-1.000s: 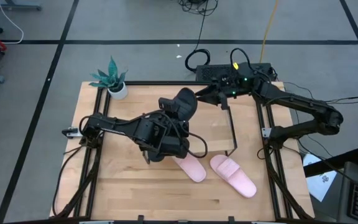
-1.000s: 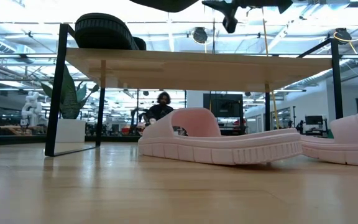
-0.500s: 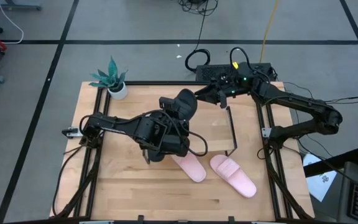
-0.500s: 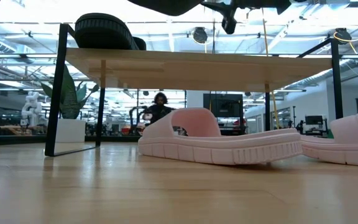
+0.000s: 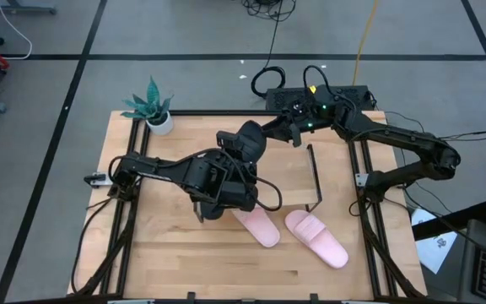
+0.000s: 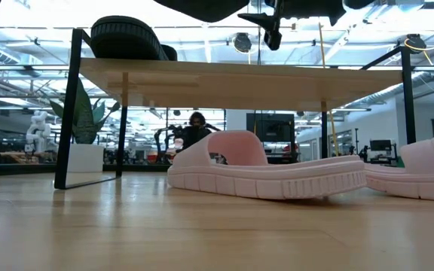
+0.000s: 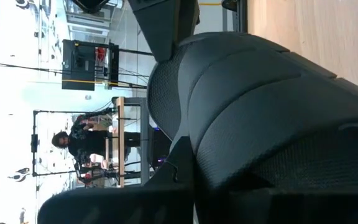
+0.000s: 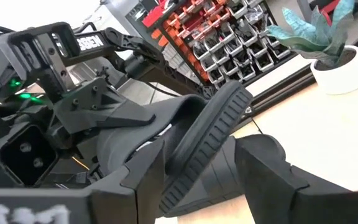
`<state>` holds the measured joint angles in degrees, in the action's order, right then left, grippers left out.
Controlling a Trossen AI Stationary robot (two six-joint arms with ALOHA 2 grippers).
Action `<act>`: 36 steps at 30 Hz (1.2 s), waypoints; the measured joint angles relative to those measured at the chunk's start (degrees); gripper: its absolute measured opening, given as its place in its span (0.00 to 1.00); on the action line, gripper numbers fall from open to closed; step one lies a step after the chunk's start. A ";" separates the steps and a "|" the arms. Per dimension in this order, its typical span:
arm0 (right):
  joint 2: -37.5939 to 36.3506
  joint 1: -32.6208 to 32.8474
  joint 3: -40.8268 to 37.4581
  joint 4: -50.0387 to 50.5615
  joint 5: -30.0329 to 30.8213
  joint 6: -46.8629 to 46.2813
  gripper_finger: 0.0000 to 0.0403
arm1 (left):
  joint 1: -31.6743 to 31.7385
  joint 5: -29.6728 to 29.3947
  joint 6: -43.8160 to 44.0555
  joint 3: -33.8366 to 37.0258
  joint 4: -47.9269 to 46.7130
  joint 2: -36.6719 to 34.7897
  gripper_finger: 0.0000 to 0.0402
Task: Pick and place slides into the shelf
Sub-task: Put the black slipper on the shelf
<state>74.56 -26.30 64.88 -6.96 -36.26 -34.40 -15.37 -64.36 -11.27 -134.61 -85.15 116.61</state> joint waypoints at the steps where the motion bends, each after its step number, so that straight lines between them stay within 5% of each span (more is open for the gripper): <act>1: 0.37 0.02 0.00 -0.83 -0.04 -0.06 0.45 | -0.01 -0.01 0.05 0.00 0.03 0.00 0.00; 8: 1.78 -0.28 0.00 -2.05 -0.23 -0.48 0.40 | 0.00 0.45 0.80 0.00 0.03 0.00 0.00; 17: 2.06 -0.48 0.00 -1.97 -1.30 3.58 0.05 | -0.03 0.91 0.90 0.00 0.32 0.00 0.00; 26: 2.06 -0.79 0.00 -2.23 -1.50 2.33 0.04 | -0.03 0.91 1.05 0.00 1.44 0.00 0.01; 36: 2.06 -2.59 -0.02 -2.33 -2.18 0.96 0.04 | -0.27 0.39 1.07 0.00 1.69 0.00 0.13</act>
<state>76.62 -28.89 64.86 -9.29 -38.44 -33.44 -15.64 -63.97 -10.20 -134.61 -83.46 116.62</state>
